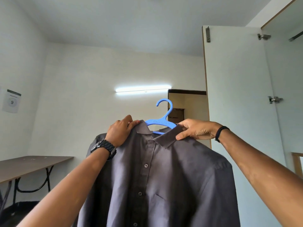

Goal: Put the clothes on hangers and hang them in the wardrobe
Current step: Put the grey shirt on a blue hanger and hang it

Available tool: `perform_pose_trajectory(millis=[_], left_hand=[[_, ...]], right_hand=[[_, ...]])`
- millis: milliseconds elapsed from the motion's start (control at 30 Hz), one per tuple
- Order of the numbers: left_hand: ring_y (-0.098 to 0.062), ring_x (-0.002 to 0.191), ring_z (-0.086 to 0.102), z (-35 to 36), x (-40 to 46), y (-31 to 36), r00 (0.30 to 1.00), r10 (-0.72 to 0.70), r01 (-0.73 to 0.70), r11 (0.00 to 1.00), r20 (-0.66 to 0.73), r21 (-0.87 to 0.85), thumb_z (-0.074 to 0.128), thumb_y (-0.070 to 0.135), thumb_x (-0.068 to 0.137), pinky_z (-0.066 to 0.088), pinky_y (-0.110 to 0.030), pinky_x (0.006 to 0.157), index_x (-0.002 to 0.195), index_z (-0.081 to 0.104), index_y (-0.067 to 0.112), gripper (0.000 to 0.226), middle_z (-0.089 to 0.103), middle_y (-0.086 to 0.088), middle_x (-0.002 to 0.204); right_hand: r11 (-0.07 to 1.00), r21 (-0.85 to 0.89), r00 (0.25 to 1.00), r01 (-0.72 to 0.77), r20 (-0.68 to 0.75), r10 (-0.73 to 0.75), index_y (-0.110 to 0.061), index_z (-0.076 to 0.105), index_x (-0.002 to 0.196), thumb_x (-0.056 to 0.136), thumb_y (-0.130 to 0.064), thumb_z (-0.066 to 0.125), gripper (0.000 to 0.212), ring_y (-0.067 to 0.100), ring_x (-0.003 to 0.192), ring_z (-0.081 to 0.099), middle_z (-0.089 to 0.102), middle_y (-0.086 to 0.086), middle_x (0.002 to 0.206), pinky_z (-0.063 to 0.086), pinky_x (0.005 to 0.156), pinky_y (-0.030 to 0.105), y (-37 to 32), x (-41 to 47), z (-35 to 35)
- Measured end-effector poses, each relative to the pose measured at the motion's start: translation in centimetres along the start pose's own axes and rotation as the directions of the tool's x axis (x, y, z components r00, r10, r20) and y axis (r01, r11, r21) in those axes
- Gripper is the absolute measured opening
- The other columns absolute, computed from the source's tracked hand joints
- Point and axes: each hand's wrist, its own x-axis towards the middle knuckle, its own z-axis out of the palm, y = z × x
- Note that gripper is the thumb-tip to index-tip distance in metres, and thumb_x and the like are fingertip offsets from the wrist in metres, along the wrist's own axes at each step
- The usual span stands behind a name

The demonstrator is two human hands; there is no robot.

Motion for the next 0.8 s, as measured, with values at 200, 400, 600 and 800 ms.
perform_pose_trajectory(millis=[200,400,600,800], left_hand=[[-0.026,0.087,0.057,-0.6,-1.9,-4.2,0.981,0.067,-0.067,0.998,0.181,-0.003,0.051,0.063,0.084,0.045,-0.036,0.073,0.104,0.051,0.021,0.046,0.058,0.001,0.091],[-0.012,0.076,0.062,-2.6,-1.3,-7.1,0.949,-0.028,0.138,0.934,0.315,-0.330,0.075,0.010,0.079,0.047,-0.026,0.080,0.099,0.064,0.028,0.029,0.061,0.001,0.089],[-0.016,0.081,0.057,-3.9,-1.4,-8.9,0.755,-0.111,0.247,0.961,0.646,-0.125,0.066,-0.005,0.077,0.051,-0.035,0.080,0.090,0.066,0.007,0.018,0.064,0.000,0.086],[-0.020,0.066,0.058,-4.6,-2.1,-8.1,0.778,-0.166,0.467,0.798,0.605,-0.381,0.043,-0.002,0.066,0.050,-0.027,0.066,0.064,0.068,0.008,0.027,0.062,-0.007,0.068]], right_hand=[[0.954,-0.275,0.908,0.122,-0.357,-0.219,-0.011,0.067,0.111,0.087,-0.006,0.065,0.024,0.025,0.107,0.064,0.071,0.006,0.110,0.048,0.100,0.042,0.3,0.2,-0.7],[0.955,-0.276,0.907,0.114,-0.364,-0.213,-0.010,0.066,0.113,0.087,-0.005,0.065,0.026,0.023,0.109,0.064,0.071,0.005,0.110,0.047,0.101,0.041,0.7,-0.4,-2.1],[0.968,-0.219,0.917,0.125,-0.347,-0.197,-0.011,0.065,0.116,0.087,-0.003,0.065,0.030,0.021,0.104,0.067,0.072,0.003,0.109,0.051,0.096,0.035,0.8,-0.6,-2.6],[0.987,-0.091,0.938,0.130,-0.310,-0.152,-0.008,0.063,0.117,0.086,0.002,0.062,0.033,0.021,0.099,0.068,0.071,0.009,0.110,0.056,0.082,0.025,0.3,-1.2,-2.9]])
